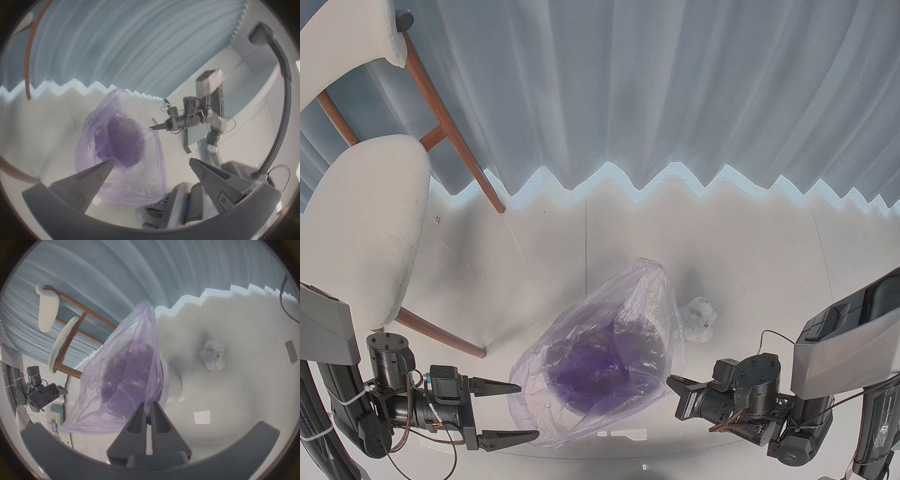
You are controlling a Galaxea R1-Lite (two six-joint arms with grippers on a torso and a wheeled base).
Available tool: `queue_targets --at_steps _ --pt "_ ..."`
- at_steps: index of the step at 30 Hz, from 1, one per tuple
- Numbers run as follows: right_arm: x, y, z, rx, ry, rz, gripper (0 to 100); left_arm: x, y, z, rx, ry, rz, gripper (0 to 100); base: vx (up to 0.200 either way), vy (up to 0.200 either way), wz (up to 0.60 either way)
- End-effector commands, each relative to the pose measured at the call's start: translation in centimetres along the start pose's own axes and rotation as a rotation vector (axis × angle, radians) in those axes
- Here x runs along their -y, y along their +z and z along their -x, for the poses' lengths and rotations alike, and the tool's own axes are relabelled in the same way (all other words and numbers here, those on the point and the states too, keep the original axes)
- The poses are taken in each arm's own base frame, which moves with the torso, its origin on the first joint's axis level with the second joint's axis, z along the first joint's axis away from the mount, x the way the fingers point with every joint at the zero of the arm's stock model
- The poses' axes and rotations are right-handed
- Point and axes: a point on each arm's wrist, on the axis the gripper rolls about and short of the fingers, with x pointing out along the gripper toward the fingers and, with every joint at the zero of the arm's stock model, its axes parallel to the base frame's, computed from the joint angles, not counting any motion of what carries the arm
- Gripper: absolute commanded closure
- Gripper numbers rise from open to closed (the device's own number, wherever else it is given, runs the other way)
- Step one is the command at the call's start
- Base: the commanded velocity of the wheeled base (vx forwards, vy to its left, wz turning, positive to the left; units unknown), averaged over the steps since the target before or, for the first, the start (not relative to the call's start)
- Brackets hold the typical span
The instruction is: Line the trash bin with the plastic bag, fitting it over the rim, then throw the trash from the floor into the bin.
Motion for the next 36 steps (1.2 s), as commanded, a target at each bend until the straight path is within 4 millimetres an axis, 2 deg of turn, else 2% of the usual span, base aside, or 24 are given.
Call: queue_targets --at_steps 1,8,12,14,18,21,23,32,34,36 --pt "0.4 -1.2 0.5 -0.048 -0.017 0.003 100 1.2 0.6 -0.3 0.004 0.001 0.131 0 0.0 0.0 0.0" --pt "0.4 -1.6 0.3 -0.064 -0.019 0.009 100 2.5 0.9 -1.7 -0.018 0.141 0.324 0 0.0 0.0 0.0" --pt "0.4 -1.7 0.2 -0.066 -0.019 0.009 100 3.2 2.4 -3.4 0.05 0.193 0.353 0 0.0 0.0 0.0" --pt "0.5 -1.8 0.2 -0.073 -0.022 0.01 100 3.8 2.6 -3.5 0.059 0.194 0.362 0 0.0 0.0 0.0" --pt "0.6 -2.3 0.0 -0.089 -0.027 0.015 100 4.6 1.1 -3.4 -0.025 0.257 0.383 0 0.0 0.0 0.0" --pt "0.6 -2.5 -0.1 -0.096 -0.03 0.017 100 3.1 -0.4 -4.1 -0.091 0.441 0.245 0 0.0 0.0 0.0" --pt "0.5 -2.5 -0.1 -0.094 -0.027 0.017 100 2.3 0.3 -4.3 -0.057 0.484 0.149 0 0.0 0.0 0.0" --pt "0.2 -2.0 0.0 -0.074 -0.013 0.014 100 2.9 3.6 -3.6 0.1 0.449 0.069 0 0.0 0.0 0.0" --pt "-0.3 -1.3 0.0 -0.041 0.006 0.006 100 3.4 5.8 -3.4 0.212 0.438 0.067 0 0.0 0.0 0.0" --pt "-0.6 -1.0 0.3 -0.031 0.02 -0.004 100 4.2 6.8 -2.9 0.27 0.415 0.097 0 0.0 0.0 0.0"
